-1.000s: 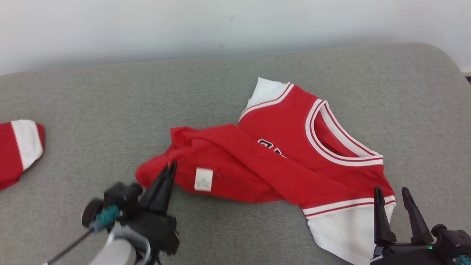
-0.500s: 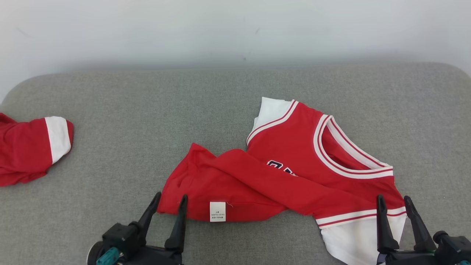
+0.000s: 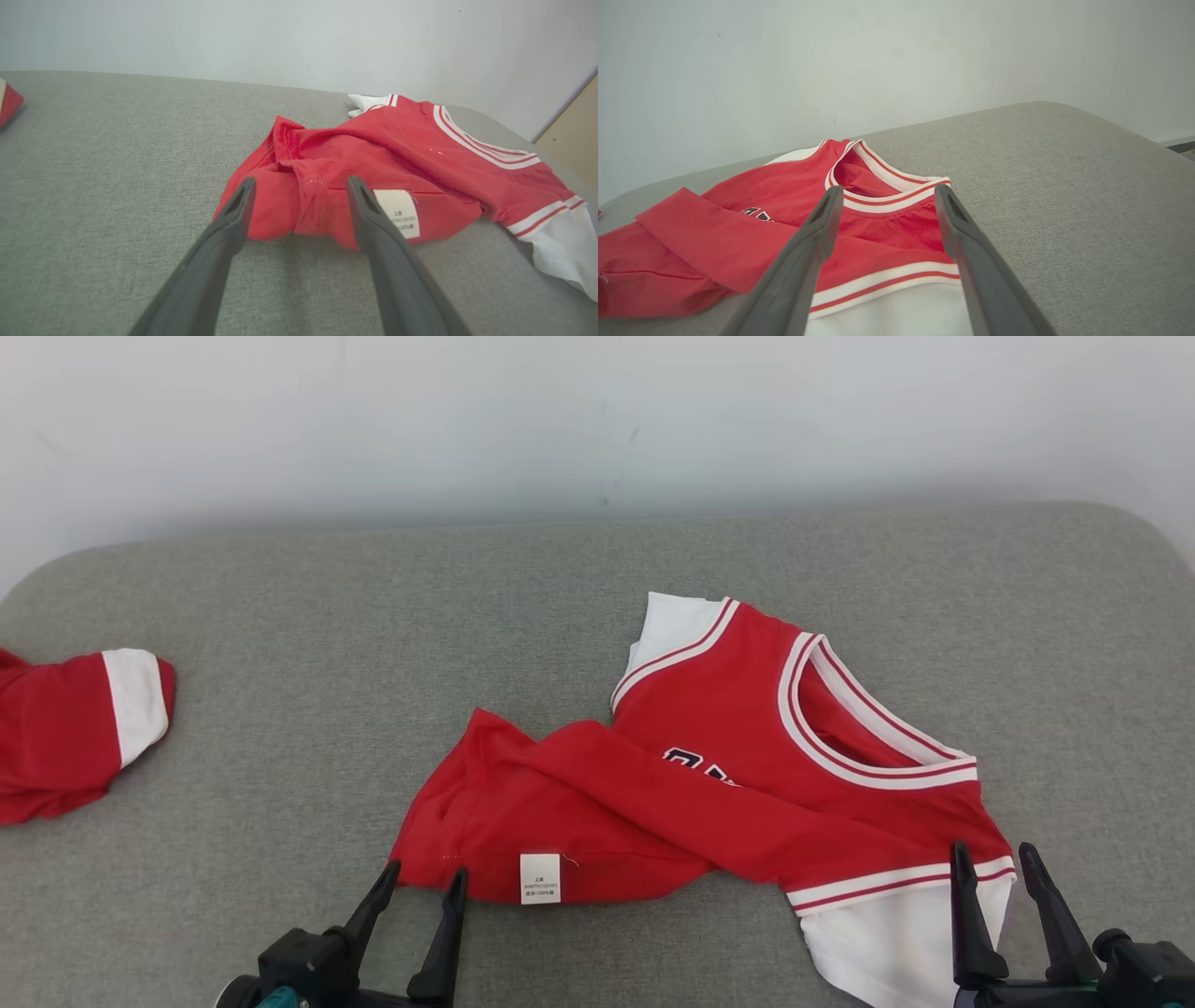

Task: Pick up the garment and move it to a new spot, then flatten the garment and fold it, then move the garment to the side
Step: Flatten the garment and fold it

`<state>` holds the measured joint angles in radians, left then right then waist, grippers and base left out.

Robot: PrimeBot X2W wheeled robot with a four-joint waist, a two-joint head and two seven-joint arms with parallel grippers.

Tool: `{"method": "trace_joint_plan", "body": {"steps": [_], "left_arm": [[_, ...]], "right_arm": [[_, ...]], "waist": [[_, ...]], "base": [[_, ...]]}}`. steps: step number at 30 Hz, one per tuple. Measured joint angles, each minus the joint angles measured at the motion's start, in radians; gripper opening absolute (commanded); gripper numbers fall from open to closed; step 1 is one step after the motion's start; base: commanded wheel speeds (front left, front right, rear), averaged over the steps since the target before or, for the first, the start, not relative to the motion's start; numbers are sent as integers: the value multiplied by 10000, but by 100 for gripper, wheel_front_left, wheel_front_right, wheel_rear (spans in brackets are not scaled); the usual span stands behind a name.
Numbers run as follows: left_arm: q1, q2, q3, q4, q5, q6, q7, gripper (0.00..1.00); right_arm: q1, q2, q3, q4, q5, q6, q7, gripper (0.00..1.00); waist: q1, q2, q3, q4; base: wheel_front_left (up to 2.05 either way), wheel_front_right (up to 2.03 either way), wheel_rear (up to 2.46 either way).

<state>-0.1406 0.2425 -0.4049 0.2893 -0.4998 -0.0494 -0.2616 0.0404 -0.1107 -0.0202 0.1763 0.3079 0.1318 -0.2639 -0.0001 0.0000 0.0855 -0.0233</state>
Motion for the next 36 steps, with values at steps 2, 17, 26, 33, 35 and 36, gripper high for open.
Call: {"method": "trace_joint_plan", "body": {"steps": [2, 17, 26, 33, 35, 36], "left_arm": [[-67, 4, -79, 194, 6, -36, 82, 100], [-696, -111, -468, 907, 115, -341, 82, 0], [-541, -125, -514, -322, 412, -290, 21, 0], [287, -203, -932, -426, 416, -307, 21, 0], [610, -341, -999, -322, 324, -305, 19, 0], [763, -426, -1016, -242, 276, -299, 19, 0]], "right_arm": [[-8, -6, 4, 15, 0, 0, 0, 100], [5, 4, -151, -38, -2, 0, 0, 100], [121, 82, -203, -17, -13, 0, 0, 100], [112, 113, -159, 29, -31, 0, 0, 100], [108, 104, -150, 50, -29, 0, 0, 100], [107, 98, -150, 54, -29, 0, 0, 100]], "waist": [[0, 0, 26, -68], [1, 0, 143, -338], [2, 0, 45, 152], [1, 0, 33, 446], [1, 0, 43, 483], [1, 0, 51, 489]], "base": [[0, 0, 0], [0, 0, 0], [0, 0, 0], [0, 0, 0], [0, 0, 0], [0, 0, 0]]}}
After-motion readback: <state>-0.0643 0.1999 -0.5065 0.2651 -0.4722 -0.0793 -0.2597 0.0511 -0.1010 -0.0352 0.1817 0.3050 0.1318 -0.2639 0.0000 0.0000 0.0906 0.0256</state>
